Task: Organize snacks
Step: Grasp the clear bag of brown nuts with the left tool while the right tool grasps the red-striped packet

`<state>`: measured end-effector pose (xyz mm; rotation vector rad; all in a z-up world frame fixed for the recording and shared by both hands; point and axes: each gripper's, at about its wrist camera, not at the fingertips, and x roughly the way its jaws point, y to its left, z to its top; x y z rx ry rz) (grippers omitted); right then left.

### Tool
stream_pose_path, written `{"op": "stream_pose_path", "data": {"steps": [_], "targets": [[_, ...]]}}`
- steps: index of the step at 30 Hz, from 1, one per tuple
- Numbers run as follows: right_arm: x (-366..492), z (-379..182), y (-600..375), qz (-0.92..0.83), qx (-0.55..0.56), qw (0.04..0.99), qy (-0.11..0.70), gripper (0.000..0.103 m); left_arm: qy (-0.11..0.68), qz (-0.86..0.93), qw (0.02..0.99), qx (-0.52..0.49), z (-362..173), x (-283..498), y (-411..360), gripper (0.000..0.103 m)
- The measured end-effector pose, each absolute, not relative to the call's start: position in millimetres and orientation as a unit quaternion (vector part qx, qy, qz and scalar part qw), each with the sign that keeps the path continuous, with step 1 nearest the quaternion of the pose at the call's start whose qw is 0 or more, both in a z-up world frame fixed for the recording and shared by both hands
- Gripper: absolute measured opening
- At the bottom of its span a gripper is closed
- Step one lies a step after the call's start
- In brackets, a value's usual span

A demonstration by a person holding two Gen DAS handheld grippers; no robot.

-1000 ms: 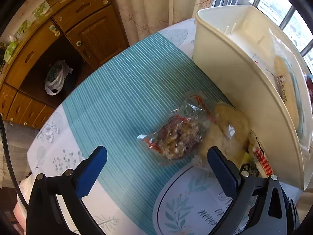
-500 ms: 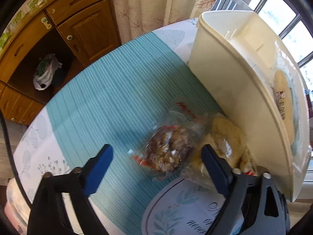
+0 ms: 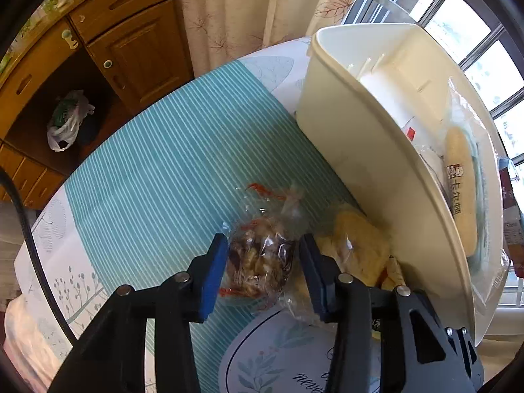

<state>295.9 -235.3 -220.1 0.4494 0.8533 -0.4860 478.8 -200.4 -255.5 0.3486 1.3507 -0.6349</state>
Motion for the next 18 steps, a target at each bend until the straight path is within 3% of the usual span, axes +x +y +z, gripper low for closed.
{"op": "stream_pose_path", "data": {"steps": [1, 8, 10, 14, 16, 18], "targets": [[296, -220, -235, -0.228, 0.212, 0.858, 0.409, 0.018, 0.611, -0.288, 0.721, 0.157, -255, 479, -201, 0.035], [295, -218, -233, -0.205, 0.200, 0.858, 0.427, 0.013, 0.612, -0.279, 0.719, 0.172, -251, 471, -201, 0.030], [293, -215, -230, -0.196, 0.197, 0.859, 0.431, 0.012, 0.612, -0.281, 0.719, 0.173, -247, 469, -199, 0.019], [292, -209, -223, -0.176, 0.193, 0.861, 0.437, 0.012, 0.620, -0.272, 0.714, 0.177, -248, 460, -191, 0.016], [290, -204, -219, -0.166, 0.193, 0.862, 0.439, 0.011, 0.623, -0.270, 0.713, 0.173, -247, 455, -183, 0.004], [287, -199, -215, -0.160, 0.192, 0.864, 0.437, 0.011, 0.630, -0.267, 0.711, 0.164, -245, 451, -174, 0.004]]}}
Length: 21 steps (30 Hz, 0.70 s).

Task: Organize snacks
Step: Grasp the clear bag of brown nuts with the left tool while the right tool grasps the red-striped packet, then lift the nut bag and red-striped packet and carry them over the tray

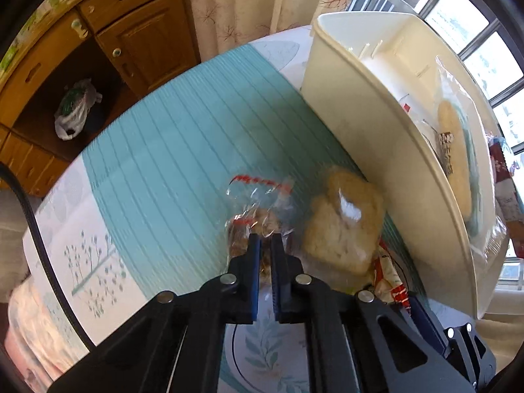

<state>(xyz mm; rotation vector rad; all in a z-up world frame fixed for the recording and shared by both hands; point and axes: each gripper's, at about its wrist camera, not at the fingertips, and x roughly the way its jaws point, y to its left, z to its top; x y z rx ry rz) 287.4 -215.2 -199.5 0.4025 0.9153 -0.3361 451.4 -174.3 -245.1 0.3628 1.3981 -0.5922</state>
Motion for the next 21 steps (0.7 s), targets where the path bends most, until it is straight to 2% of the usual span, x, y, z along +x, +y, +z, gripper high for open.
{"op": "stream_pose_path", "data": {"steps": [9, 11, 13, 17, 18, 19, 21], "targets": [[271, -179, -209, -0.143, 0.186, 0.872, 0.429, 0.011, 0.633, -0.257, 0.721, 0.120, -230, 438, -143, 0.005], [266, -173, -210, -0.143, 0.185, 0.875, 0.425, 0.011, 0.630, -0.255, 0.724, 0.118, -226, 437, -141, 0.011], [260, -170, -211, -0.142, 0.186, 0.876, 0.421, 0.011, 0.630, -0.250, 0.727, 0.109, -225, 437, -141, 0.024], [253, -167, -213, -0.139, 0.188, 0.877, 0.421, 0.011, 0.627, -0.238, 0.734, 0.107, -229, 445, -147, 0.035], [252, -166, -213, -0.139, 0.189, 0.876, 0.421, 0.011, 0.628, -0.234, 0.735, 0.106, -230, 447, -149, 0.043], [249, -166, -214, -0.140, 0.190, 0.875, 0.422, 0.011, 0.628, -0.231, 0.735, 0.106, -232, 448, -150, 0.054], [247, -167, -217, -0.140, 0.194, 0.873, 0.425, 0.011, 0.628, -0.227, 0.736, 0.109, -236, 450, -153, 0.059]]}}
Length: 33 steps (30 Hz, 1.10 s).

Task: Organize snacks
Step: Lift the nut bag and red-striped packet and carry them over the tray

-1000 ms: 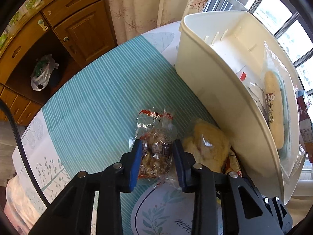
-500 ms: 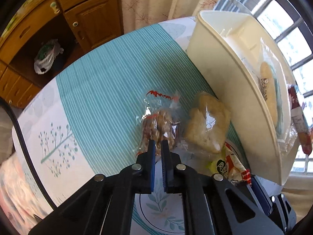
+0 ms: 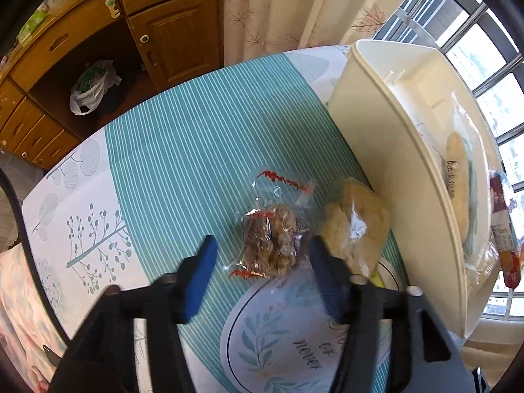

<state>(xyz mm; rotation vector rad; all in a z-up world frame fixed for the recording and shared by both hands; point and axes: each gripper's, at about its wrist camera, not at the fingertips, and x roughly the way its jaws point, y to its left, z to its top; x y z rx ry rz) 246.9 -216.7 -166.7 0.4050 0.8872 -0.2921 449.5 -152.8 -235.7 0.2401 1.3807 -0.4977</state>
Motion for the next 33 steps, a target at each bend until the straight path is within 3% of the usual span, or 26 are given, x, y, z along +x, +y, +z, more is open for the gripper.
{"op": "stream_pose_path", "data": {"steps": [15, 17, 18, 19, 20, 33], "targets": [[241, -167, -227, -0.140, 0.203, 0.868, 0.431, 0.011, 0.647, -0.218, 0.724, 0.102, -277, 468, -162, 0.061], [240, -166, -227, -0.142, 0.201, 0.868, 0.431, 0.011, 0.644, -0.218, 0.725, 0.106, -277, 467, -163, 0.059], [240, -165, -227, -0.142, 0.201, 0.868, 0.432, 0.011, 0.643, -0.220, 0.727, 0.102, -277, 467, -163, 0.054], [240, -165, -228, -0.142, 0.201, 0.867, 0.433, 0.011, 0.642, -0.226, 0.726, 0.098, -277, 466, -163, 0.042], [239, -165, -228, -0.142, 0.201, 0.867, 0.434, 0.011, 0.643, -0.231, 0.724, 0.092, -276, 464, -164, 0.039], [227, -149, -216, -0.141, 0.205, 0.864, 0.438, 0.011, 0.666, -0.203, 0.714, 0.076, -260, 429, -124, 0.038]]}}
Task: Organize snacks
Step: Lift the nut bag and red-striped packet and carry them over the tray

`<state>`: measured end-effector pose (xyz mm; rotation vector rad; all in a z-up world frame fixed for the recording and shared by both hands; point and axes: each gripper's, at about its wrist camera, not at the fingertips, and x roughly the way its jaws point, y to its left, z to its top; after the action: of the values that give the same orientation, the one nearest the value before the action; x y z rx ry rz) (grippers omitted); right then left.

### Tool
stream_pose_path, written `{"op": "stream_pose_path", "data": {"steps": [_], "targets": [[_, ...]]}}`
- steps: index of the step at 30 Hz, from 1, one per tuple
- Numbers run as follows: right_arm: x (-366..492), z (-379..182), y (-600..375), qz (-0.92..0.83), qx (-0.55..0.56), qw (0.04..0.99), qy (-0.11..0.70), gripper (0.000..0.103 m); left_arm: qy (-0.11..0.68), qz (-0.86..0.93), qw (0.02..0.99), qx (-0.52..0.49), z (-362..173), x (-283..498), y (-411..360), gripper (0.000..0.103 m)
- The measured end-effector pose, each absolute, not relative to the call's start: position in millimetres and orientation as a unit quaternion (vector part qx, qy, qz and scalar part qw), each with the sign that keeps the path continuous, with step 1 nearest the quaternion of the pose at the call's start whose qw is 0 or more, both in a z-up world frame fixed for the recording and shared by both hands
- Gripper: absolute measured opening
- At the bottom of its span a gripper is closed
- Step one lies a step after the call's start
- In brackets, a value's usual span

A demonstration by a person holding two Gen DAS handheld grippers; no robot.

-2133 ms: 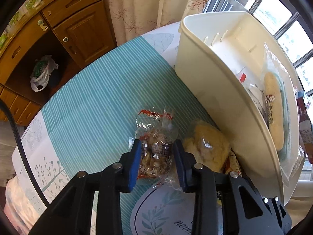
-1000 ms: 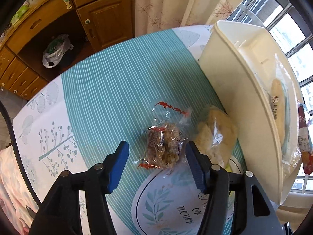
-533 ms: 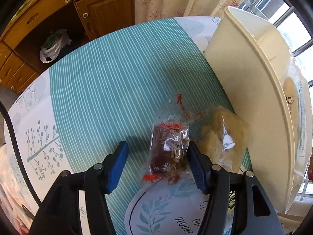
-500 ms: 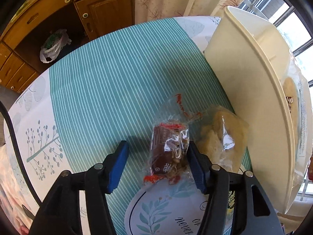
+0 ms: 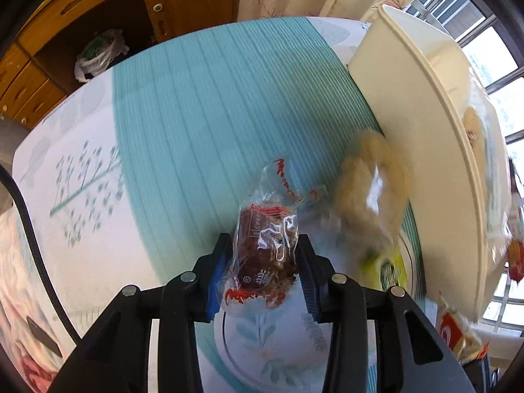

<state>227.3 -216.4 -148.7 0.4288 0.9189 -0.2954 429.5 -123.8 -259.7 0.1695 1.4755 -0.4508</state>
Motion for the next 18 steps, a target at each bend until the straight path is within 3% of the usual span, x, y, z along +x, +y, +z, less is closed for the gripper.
{"op": "stream_pose_path", "data": {"steps": [18], "targets": [[182, -85, -202, -0.133, 0.198, 0.881, 0.408, 0.011, 0.661, -0.171, 0.730, 0.031, -148, 328, -54, 0.037]]}}
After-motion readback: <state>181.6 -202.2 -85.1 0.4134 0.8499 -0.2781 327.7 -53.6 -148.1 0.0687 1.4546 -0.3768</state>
